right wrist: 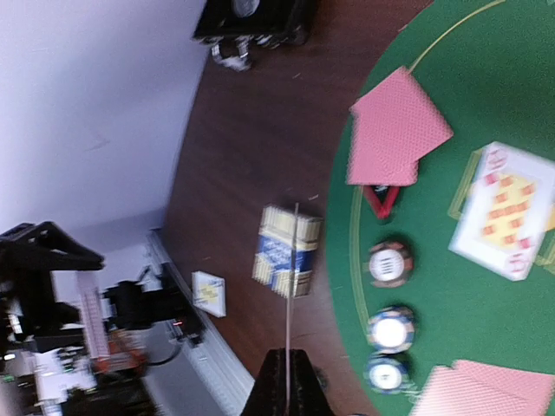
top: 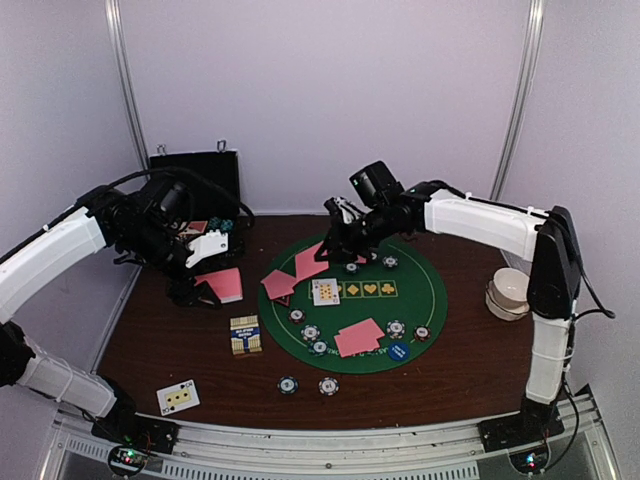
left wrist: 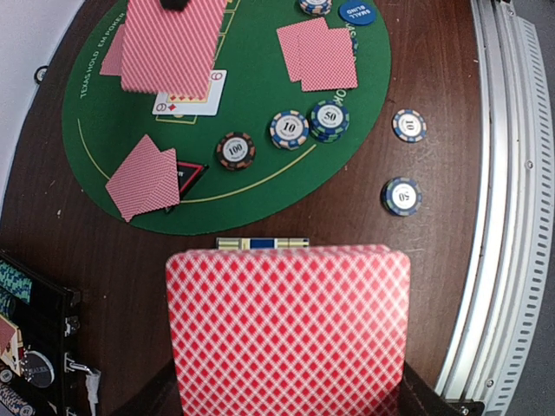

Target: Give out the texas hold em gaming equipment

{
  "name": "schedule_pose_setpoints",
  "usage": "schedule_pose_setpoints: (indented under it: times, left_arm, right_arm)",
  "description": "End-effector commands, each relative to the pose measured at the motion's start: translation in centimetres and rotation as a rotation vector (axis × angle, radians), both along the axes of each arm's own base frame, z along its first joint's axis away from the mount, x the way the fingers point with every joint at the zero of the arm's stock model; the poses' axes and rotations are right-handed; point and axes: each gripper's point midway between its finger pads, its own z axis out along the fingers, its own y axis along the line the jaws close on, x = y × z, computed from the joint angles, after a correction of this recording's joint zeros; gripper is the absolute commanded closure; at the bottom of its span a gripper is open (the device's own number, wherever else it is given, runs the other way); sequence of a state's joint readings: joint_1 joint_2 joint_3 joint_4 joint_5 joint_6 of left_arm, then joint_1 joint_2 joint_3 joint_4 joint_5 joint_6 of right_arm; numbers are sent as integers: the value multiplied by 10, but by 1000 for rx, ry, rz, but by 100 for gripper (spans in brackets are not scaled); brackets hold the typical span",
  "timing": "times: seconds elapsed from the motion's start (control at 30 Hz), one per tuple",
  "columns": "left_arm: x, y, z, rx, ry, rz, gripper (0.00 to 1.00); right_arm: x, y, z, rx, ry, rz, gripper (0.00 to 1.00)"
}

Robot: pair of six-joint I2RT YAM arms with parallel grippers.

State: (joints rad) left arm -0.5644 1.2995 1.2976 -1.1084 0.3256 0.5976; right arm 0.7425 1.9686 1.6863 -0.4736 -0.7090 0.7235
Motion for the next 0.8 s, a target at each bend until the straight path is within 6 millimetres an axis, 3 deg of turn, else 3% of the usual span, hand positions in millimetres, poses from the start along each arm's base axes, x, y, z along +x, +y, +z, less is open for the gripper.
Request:
schedule_pose_setpoints:
  times: [0.0, 0.17, 0.3, 0.37, 0.53, 0.77]
  left_arm:
    - [0, -2, 6, -21, -15, -9, 100]
    - [-1, -1, 7, -17, -20, -8, 100]
    - [-1, 1, 6, -11, -21, -8, 100]
    - [-1, 0, 7, -13, -22, -9, 100]
    - [-1, 0, 8, -14, -23, -9, 100]
    - [-1, 2, 7, -8, -27, -7, 100]
  right_arm:
    - [11, -95, -50, -678, -280, 91, 100]
    - [56, -121, -49, -1066, -647, 103, 100]
    - [77, -113, -35, -1322, -944, 139, 100]
    - [84, -104, -37, -1396, -1044, 174, 100]
    - [98, -85, -62, -1425, -1124, 238, 100]
    - [97, -63, -107, -1424, -1154, 363, 100]
